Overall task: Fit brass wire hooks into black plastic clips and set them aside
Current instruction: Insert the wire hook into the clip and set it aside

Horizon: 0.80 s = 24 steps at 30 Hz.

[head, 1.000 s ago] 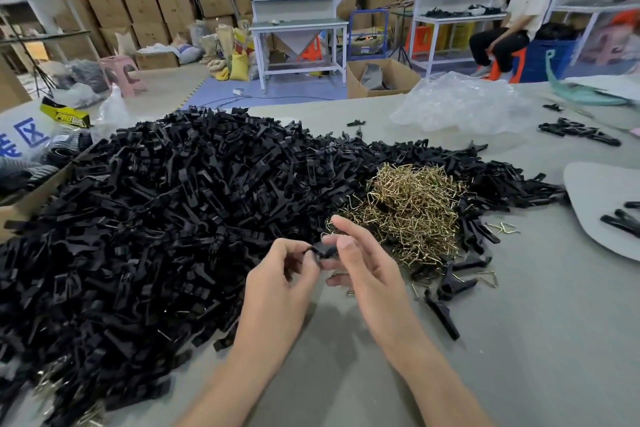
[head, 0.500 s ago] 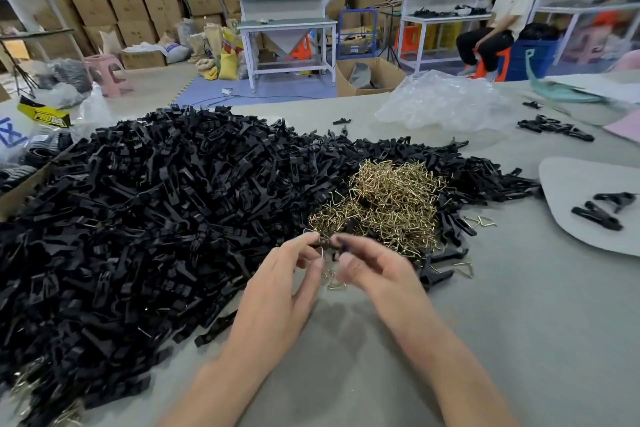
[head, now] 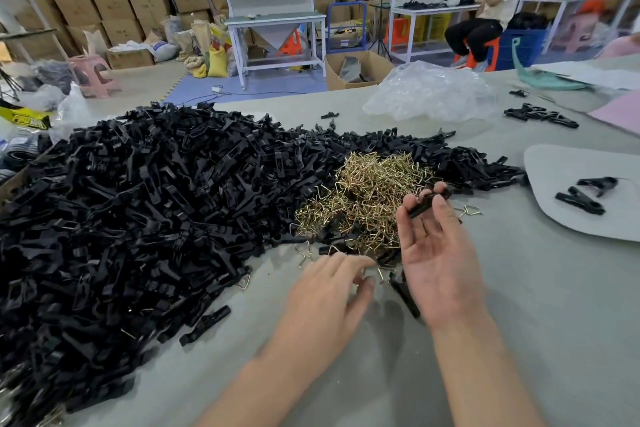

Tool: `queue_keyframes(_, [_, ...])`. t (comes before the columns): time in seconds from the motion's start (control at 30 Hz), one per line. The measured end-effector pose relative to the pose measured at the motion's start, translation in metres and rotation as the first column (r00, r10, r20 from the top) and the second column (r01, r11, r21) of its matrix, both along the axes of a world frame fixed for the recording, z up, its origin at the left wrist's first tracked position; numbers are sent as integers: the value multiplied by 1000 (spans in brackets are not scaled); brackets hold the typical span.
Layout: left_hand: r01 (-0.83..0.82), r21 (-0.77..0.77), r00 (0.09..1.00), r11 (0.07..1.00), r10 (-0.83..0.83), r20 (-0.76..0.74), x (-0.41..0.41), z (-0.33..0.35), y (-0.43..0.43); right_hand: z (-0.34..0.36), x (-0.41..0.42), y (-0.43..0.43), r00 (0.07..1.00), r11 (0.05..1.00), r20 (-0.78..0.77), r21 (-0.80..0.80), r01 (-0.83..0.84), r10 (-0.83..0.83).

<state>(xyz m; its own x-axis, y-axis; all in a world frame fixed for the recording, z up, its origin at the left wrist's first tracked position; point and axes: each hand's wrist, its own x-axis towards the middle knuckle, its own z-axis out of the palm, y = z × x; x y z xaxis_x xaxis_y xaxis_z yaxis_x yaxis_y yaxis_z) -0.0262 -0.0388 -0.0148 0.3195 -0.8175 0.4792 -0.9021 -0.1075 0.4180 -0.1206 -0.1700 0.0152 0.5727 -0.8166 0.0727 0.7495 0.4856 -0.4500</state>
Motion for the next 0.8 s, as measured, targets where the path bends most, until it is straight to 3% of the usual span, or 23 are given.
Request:
queue_keyframes(0.13, [20,126,999,992,-26,47,-12,1,-3,2,0,1,1000,1000,13,2,-16,16])
queue_keyframes(0.27, [-222,278,975,934,205,88,-40,5,-24,1,-3,-1,999,1000,40,-13,-19,20])
queue_keyframes(0.33, [-268,339,963,902,261,68,-46,10,-35,1,-4,-2,997,1000,77,-4,-27,27])
queue_keyframes(0.47, [-227,448,967,865,254,0,-49,18,-50,0,-5,-4,996,1000,85,15,-24,23])
queue_keyframes(0.6, [-170,452,982,876,186,7,-42,23,-34,-2,-5,-8,993,998,105,-12,-55,56])
queue_keyframes(0.63, [-156,416,983,896,184,-28,-34,22,-26,-3,-5,-8,994,998,96,-23,-59,61])
queue_keyframes(0.7, [-102,271,949,957,176,-263,-15,23,-8,-3,-1,-5,995,994,41,-58,-90,93])
queue_keyframes(0.8, [-134,-88,712,987,34,-701,17,25,15,-5,12,10,972,974,-164,-122,-191,170])
